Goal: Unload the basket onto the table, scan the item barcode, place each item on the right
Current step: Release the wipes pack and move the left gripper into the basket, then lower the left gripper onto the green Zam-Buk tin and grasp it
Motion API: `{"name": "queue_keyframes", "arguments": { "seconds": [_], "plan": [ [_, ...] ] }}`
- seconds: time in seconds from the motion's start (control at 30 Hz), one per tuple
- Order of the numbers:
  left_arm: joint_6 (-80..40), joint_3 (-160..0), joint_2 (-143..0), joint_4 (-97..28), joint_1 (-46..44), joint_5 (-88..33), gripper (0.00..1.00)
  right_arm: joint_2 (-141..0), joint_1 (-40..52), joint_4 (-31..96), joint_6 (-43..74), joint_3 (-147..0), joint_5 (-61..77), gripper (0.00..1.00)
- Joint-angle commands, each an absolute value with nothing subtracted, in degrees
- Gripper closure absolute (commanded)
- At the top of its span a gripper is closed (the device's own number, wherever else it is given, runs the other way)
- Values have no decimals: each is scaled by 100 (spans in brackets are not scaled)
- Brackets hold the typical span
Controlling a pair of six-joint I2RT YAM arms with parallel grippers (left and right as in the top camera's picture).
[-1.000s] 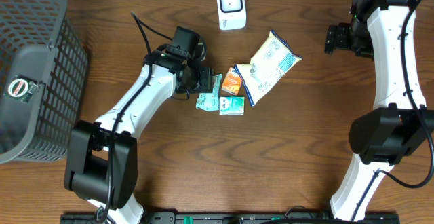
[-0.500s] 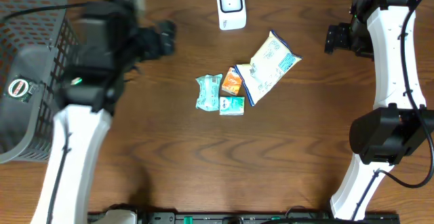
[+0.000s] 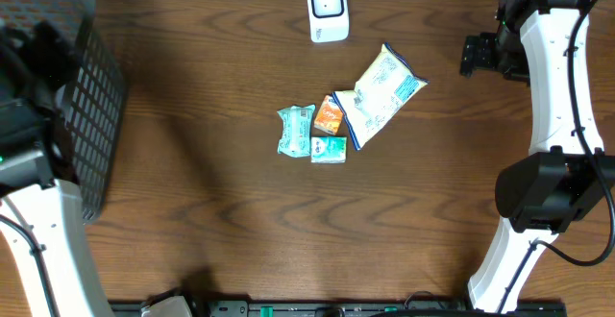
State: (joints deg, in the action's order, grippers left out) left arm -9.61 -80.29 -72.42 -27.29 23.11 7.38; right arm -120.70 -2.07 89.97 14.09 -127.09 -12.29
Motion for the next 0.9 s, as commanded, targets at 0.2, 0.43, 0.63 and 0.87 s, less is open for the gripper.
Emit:
{"name": "queue_keyframes", "arguments": {
  "seconds": [0.2,0.43,0.63,0.87],
  "plan": [
    [-862,-8086,-7491,-3124,2893,1184,1,-11972,-222,9000,1498,-12811,-1295,1],
    [-779,-8086,-7544,-3253,2893,1184,1,-11972,-222,9000,1498,-12811,-1295,1],
    [556,-8086,-7964,-3251,2893,1186,1,-11972,-220,8997,1498,-12811,-1295,1],
    [945,-8086,-8643,-3111,2991,1256,1,-11972,-222,9000,1498,-12811,-1295,1]
  ]
}}
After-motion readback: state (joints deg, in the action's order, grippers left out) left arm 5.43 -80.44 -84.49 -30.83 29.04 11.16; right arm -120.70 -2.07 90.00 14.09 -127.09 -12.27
